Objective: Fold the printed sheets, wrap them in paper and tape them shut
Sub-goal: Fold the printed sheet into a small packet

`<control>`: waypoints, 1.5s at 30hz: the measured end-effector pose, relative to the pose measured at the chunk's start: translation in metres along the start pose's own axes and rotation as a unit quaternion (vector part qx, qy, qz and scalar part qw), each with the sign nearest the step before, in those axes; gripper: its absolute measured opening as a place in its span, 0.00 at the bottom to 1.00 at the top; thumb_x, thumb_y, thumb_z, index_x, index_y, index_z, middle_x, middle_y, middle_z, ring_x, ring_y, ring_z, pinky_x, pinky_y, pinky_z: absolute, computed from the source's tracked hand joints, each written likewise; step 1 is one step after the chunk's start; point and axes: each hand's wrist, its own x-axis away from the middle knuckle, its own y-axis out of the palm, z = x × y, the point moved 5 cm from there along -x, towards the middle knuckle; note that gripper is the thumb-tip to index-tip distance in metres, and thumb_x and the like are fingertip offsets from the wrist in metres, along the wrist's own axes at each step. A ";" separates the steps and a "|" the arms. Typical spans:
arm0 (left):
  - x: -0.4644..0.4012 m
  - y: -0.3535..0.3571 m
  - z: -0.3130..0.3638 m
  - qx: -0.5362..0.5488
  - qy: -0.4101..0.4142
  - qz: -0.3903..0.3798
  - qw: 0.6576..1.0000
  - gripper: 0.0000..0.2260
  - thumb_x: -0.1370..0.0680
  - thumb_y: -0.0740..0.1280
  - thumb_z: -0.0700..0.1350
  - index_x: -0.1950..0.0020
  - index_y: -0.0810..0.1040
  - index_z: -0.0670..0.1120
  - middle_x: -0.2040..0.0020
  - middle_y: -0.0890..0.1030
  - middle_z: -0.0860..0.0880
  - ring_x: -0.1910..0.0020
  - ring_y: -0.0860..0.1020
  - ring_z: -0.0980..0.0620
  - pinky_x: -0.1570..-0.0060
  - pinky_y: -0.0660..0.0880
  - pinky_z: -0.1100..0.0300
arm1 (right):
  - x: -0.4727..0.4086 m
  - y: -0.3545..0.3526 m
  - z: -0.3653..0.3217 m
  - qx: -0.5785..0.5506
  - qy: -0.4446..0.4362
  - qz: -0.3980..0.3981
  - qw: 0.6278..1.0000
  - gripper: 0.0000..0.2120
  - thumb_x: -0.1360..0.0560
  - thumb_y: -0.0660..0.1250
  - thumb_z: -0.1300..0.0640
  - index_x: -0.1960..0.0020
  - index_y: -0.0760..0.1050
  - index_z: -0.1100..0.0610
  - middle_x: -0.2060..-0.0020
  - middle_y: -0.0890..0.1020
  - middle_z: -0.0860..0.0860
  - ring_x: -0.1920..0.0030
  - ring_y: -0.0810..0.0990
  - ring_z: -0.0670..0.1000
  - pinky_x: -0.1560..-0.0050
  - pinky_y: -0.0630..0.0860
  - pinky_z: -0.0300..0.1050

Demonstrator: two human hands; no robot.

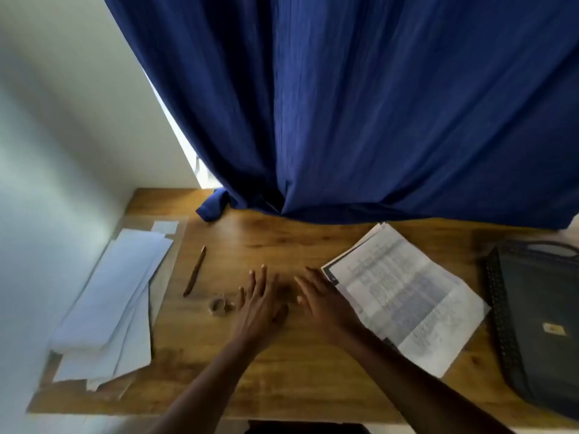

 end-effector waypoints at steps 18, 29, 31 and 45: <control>0.030 0.050 -0.015 -0.137 0.051 0.161 0.976 0.35 0.19 0.44 0.67 0.16 0.54 0.50 0.16 0.52 0.45 0.17 0.48 0.45 0.19 0.48 0.42 | 0.024 0.073 0.017 0.123 -0.062 0.094 0.986 0.31 0.16 0.44 0.38 0.18 0.51 0.50 0.18 0.51 0.52 0.18 0.45 0.53 0.20 0.45 0.57; 0.074 0.070 0.002 -0.168 0.029 0.170 0.971 0.33 0.18 0.48 0.67 0.16 0.54 0.52 0.15 0.53 0.47 0.17 0.51 0.47 0.20 0.50 0.46 | 0.086 0.085 0.005 0.119 -0.038 0.106 0.986 0.29 0.16 0.46 0.43 0.18 0.53 0.52 0.18 0.53 0.53 0.19 0.50 0.54 0.20 0.49 0.57; 0.090 0.077 0.002 -0.166 0.037 0.170 0.971 0.33 0.17 0.48 0.67 0.16 0.54 0.52 0.16 0.53 0.48 0.17 0.51 0.47 0.20 0.50 0.47 | 0.105 0.091 0.005 0.126 -0.034 0.104 0.986 0.28 0.16 0.45 0.43 0.18 0.53 0.52 0.18 0.53 0.53 0.19 0.51 0.54 0.20 0.50 0.57; 0.114 0.087 -0.002 -0.179 0.022 0.161 0.970 0.35 0.19 0.42 0.70 0.16 0.48 0.55 0.15 0.49 0.49 0.17 0.48 0.48 0.20 0.47 0.46 | 0.190 0.033 0.041 -0.084 -0.048 0.225 0.969 0.15 0.20 0.63 0.46 0.36 0.79 0.45 0.37 0.81 0.44 0.38 0.79 0.47 0.37 0.77 0.50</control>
